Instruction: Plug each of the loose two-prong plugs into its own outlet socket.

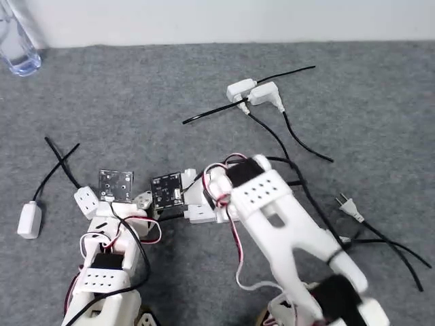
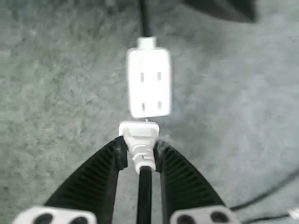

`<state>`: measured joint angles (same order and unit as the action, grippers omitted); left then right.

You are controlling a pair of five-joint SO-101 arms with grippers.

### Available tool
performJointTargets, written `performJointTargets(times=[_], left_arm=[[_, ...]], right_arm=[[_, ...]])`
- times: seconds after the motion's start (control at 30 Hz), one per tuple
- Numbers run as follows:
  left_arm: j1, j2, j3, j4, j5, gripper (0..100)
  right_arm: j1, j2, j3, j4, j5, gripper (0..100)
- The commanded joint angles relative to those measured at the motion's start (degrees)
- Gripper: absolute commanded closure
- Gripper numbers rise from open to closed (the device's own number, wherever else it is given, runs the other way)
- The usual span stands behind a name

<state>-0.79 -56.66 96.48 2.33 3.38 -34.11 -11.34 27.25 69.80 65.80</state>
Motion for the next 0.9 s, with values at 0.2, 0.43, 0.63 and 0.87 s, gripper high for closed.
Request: performJointTargets(times=[0.2, 0.43, 0.63, 0.87], left_arm=[[-0.2, -0.4, -0.7, 0.1, -1.3, 70], [-0.2, -0.4, -0.7, 0.1, -1.4, 70], [-0.2, -0.4, -0.7, 0.1, -1.4, 70], [-0.1, -0.4, -0.7, 0.1, -1.5, 70]], right_arm=[[-0.5, 7.0, -10.6, -0.7, 0.7, 99.1], [-0.3, 10.2, -12.8, -0.6, 1.0, 99.1], [-0.3, 12.1, -13.1, -0.5, 1.2, 99.1], [0.7, 11.9, -12.9, 1.7, 1.4, 99.1]])
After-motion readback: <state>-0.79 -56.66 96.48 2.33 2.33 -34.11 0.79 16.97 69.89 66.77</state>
